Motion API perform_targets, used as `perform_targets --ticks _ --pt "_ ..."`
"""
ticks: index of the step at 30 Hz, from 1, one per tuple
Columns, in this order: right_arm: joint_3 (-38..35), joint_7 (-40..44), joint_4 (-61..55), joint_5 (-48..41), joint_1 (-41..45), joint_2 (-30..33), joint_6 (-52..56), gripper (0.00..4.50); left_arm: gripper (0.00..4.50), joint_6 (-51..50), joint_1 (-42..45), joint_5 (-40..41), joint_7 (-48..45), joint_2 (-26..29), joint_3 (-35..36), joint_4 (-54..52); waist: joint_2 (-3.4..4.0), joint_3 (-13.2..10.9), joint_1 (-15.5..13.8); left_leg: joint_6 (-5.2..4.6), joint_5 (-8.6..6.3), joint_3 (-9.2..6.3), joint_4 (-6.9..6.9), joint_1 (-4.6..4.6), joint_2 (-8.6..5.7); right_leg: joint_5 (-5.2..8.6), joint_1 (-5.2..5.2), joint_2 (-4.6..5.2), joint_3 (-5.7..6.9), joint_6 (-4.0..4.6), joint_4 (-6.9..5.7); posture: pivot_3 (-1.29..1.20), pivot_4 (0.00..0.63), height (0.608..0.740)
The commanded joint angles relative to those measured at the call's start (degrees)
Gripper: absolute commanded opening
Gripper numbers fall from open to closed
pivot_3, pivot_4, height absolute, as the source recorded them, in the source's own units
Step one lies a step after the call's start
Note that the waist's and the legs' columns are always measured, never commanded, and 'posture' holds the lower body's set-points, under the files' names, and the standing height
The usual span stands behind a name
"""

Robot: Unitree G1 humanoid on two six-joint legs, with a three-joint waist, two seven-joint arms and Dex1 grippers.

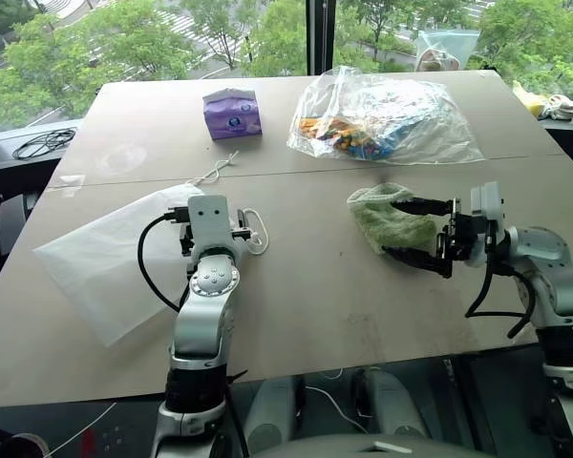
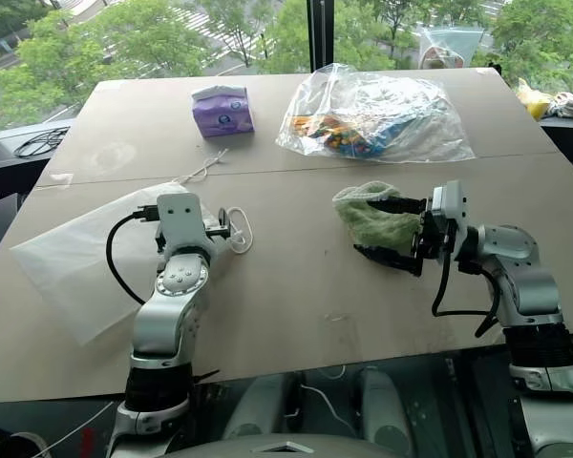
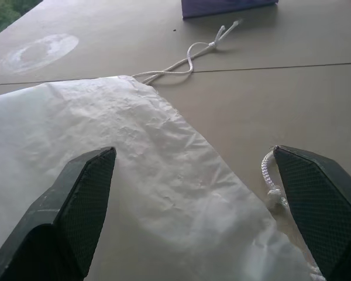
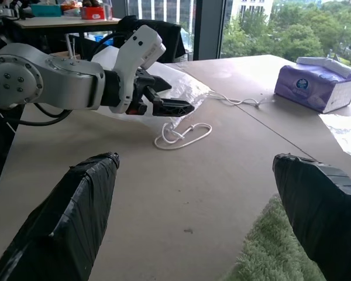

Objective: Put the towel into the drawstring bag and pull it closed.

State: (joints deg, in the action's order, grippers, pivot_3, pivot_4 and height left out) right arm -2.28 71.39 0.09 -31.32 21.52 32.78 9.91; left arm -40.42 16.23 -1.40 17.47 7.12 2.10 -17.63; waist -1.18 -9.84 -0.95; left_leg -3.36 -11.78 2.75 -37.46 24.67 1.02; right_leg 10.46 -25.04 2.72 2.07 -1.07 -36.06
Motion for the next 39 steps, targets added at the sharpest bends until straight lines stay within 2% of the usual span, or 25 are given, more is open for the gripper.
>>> perform_targets --ticks 1,5,11,19,31,32,34,39 --pt "-0.8 0.4 -0.5 -0.1 1.0 -0.1 -1.5 4.50 4.45 -0.6 4.0 -3.4 2.9 -0.6 1.7 1.7 0.00 0.0 0.0 0.00 0.00 0.02 0.00 0.00 0.00 -0.01 0.00 0.00 0.00 0.00 0.00 0.00 0.150 0.740" --pt "-0.7 0.5 0.0 0.3 0.9 -0.4 -2.1 4.50 4.45 -2.3 9.0 -5.0 5.2 -2.2 3.3 6.0 -0.02 0.0 0.0 0.00 0.00 0.02 -0.02 0.01 -0.01 -0.08 0.01 0.00 0.02 -0.11 0.00 0.00 0.150 0.740" --pt "-0.8 0.3 0.2 0.5 0.7 -0.8 -2.8 4.50 4.45 -11.3 14.0 -11.1 8.2 -3.0 0.8 8.6 -0.04 0.0 0.0 0.00 0.00 0.02 -0.02 0.01 -0.02 -0.17 0.01 -0.04 0.04 -0.28 0.00 0.00 0.150 0.740" --pt "-1.1 0.1 0.2 0.5 0.3 -1.0 -3.1 4.50 4.45 -18.0 15.4 -14.4 9.8 -7.1 1.8 9.6 -0.04 0.0 0.0 0.00 0.00 0.01 -0.03 0.01 -0.01 -0.18 0.00 -0.03 0.04 -0.29 -0.01 0.00 0.150 0.740" --pt "-1.0 -0.2 0.7 0.9 0.2 -1.2 -3.5 4.50 4.45 -24.1 12.5 -21.8 10.5 -7.3 -0.7 5.8 -0.05 0.0 0.1 0.00 0.00 0.03 -0.04 0.00 -0.01 -0.24 -0.01 0.00 0.01 -0.18 -0.06 0.00 0.150 0.740" --pt "-1.0 -0.2 0.8 1.0 0.2 -1.2 -3.5 4.50 3.94 -24.4 12.1 -22.2 10.3 -7.4 -0.8 5.3 -0.05 0.0 0.1 0.00 0.00 0.03 -0.04 0.00 -0.01 -0.26 -0.01 0.00 0.01 -0.14 -0.06 0.00 0.150 0.740" --pt "-1.1 -0.2 0.9 1.1 0.2 -1.2 -3.6 4.50 3.32 -24.8 11.5 -23.0 10.3 -7.7 -0.7 4.4 -0.05 0.0 0.1 0.00 0.00 0.01 -0.04 0.01 -0.01 -0.26 -0.01 0.00 0.02 -0.14 -0.06 0.00 0.150 0.740" --pt "-1.2 -0.5 0.9 1.2 0.2 -1.3 -3.6 4.50 0.94 -25.0 10.3 -24.5 10.2 -7.8 -0.4 2.9 -0.06 0.0 0.1 0.00 0.00 0.02 -0.04 -0.02 -0.01 -0.26 -0.02 0.03 -0.01 -0.12 -0.11 0.00 0.150 0.740"
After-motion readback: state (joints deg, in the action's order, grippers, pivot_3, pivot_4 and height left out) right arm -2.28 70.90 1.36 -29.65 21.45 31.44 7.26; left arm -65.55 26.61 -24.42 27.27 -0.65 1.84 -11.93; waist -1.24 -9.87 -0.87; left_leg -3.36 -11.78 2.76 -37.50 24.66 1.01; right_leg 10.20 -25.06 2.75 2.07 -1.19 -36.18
